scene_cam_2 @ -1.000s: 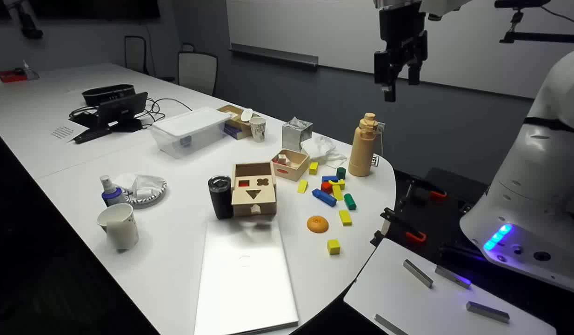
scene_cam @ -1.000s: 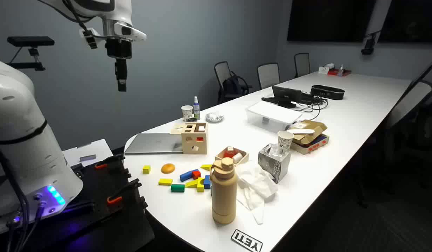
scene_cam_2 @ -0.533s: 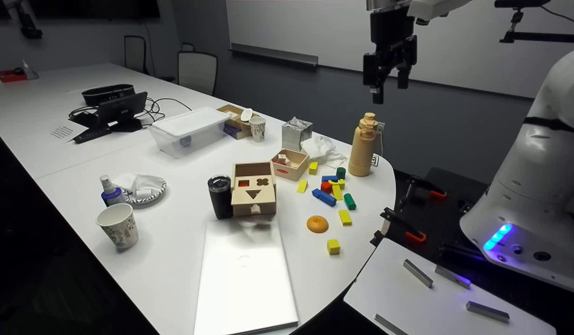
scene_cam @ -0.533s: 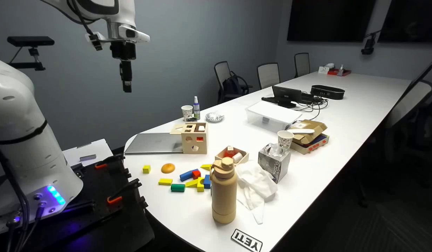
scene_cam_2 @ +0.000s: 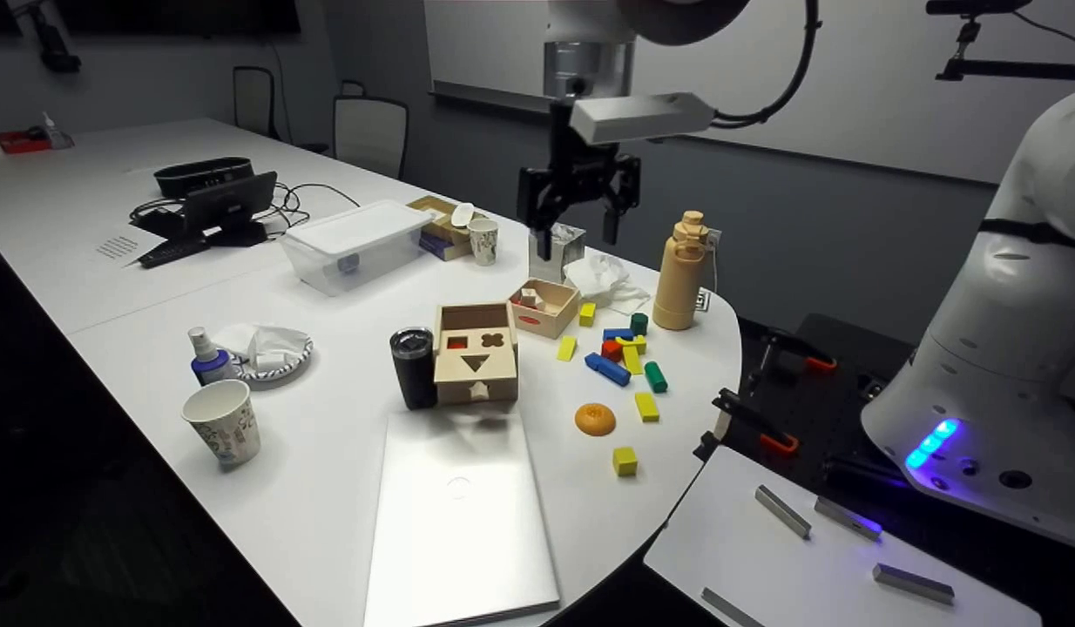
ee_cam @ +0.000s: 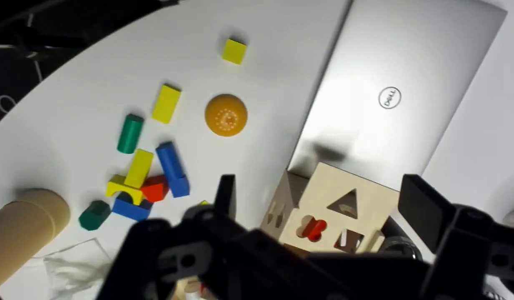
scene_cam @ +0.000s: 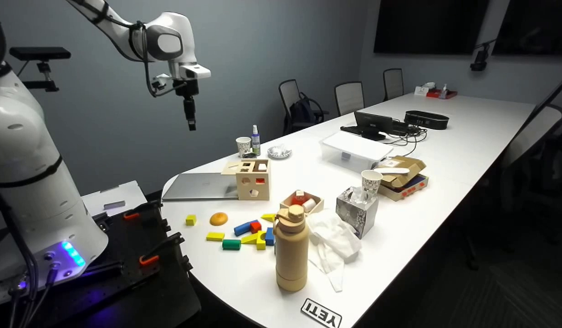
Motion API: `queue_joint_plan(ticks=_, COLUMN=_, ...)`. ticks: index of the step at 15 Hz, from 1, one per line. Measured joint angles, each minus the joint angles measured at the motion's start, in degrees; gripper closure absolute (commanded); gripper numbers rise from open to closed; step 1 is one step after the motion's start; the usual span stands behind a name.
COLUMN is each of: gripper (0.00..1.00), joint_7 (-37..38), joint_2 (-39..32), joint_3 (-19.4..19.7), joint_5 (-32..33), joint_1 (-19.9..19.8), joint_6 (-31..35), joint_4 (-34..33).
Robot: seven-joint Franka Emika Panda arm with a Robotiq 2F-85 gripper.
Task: Close the lid on the box
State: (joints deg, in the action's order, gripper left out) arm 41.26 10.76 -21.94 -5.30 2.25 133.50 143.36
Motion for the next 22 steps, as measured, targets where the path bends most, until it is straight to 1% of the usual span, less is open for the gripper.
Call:
queue_joint_plan(ticks=1, gripper=0.0, joint_7=3.0, joint_2=-3.8, joint_3=-0.3, joint_5=1.5, joint_1=0.3, joint_6=3.3, joint_4=-1.5)
queue_joint_plan(ticks=3, gripper=0.0, joint_7=9.5, joint_2=-11.1, joint_3=0.5, joint_5=6.1, joint_1=1.5, joint_6=9.3, joint_4=-4.7)
queue_joint_plan(ticks=5, gripper=0.0, joint_7=15.2, joint_2=-17.9, joint_3=3.1, joint_5=9.8, joint_1=3.7, joint_6=13.2, joint_4=-7.8)
queue_joint_plan(ticks=7, gripper=0.0, joint_7=17.1, joint_2=-24.5, joint_3=6.5, joint_5=10.1, joint_1=6.5, joint_6=15.2, joint_4=-11.4)
queue_joint_plan(ticks=9, gripper=0.0, joint_7=17.4, joint_2=-30.7, joint_3=9.3, joint_5=9.1, joint_1=8.7, joint_6=16.3, joint_4=-15.2)
queue_joint_plan(ticks=11, gripper=0.0, joint_7=17.4, joint_2=-36.1, joint_3=10.9, joint_5=6.8, joint_1=10.4, joint_6=16.5, joint_4=-19.2)
queue_joint_plan(ticks=16, gripper=0.0, joint_7=16.1, joint_2=-45.0, joint_3=11.2, joint_5=-0.4, joint_1=12.7, joint_6=16.5, joint_4=-26.6)
queue_joint_plan(ticks=19, gripper=0.0, joint_7=16.2, joint_2=-48.6, joint_3=11.4, joint_5=-3.6, joint_1=13.5, joint_6=16.7, joint_4=-28.9)
queue_joint_plan(ticks=22, gripper=0.0, joint_7=16.4, joint_2=-51.5, joint_3=11.9, joint_5=-5.5, joint_1=14.2, joint_6=16.9, joint_4=-30.3)
